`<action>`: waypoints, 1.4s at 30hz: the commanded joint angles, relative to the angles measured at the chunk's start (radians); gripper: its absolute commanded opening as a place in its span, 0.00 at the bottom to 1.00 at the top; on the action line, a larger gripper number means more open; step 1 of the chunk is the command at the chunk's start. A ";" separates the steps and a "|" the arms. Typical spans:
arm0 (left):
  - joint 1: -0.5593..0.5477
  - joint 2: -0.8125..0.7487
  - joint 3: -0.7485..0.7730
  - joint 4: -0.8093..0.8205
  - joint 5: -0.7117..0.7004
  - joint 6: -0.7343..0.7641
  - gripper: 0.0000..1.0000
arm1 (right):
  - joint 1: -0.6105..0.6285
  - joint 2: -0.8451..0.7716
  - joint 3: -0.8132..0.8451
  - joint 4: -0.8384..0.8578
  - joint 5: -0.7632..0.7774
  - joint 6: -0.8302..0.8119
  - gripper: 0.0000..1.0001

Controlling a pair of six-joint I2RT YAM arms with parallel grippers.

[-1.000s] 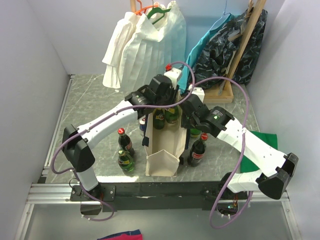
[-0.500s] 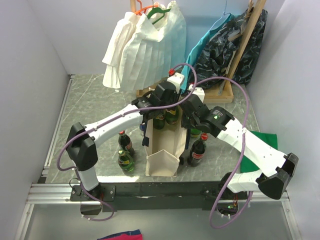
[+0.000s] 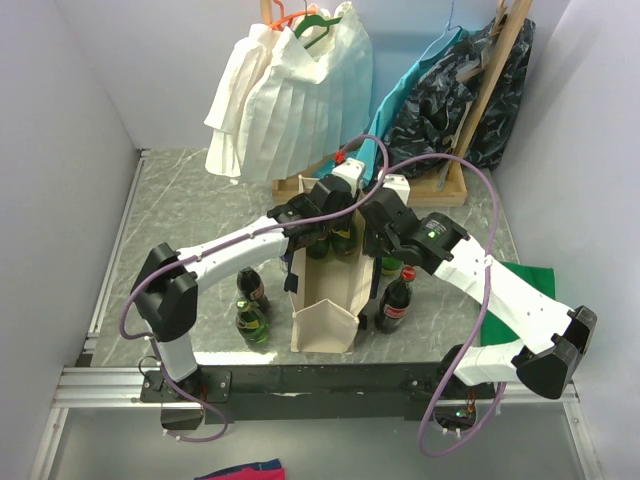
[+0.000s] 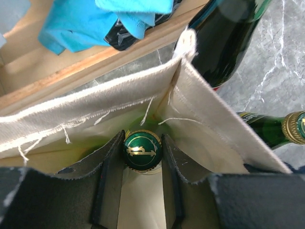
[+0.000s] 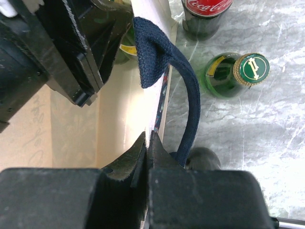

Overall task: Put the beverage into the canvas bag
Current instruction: Place the drink in the canvas bag.

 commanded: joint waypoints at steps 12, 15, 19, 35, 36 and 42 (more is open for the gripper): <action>-0.005 0.011 -0.015 0.146 -0.037 -0.018 0.01 | -0.006 -0.054 0.011 0.010 0.000 0.015 0.00; -0.005 0.019 -0.017 0.140 -0.039 -0.022 0.01 | -0.006 -0.057 0.007 0.011 -0.002 0.017 0.00; -0.005 0.018 -0.020 0.137 -0.037 -0.023 0.01 | -0.006 -0.056 0.007 0.014 -0.002 0.017 0.00; -0.024 0.016 -0.038 0.139 -0.111 0.001 0.50 | -0.006 -0.049 0.007 0.021 -0.005 0.021 0.00; -0.025 0.016 -0.036 0.140 -0.111 0.005 0.52 | -0.006 -0.049 0.007 0.021 -0.003 0.021 0.00; -0.033 0.005 -0.032 0.142 -0.129 0.014 0.54 | -0.006 -0.046 0.010 0.019 -0.005 0.023 0.00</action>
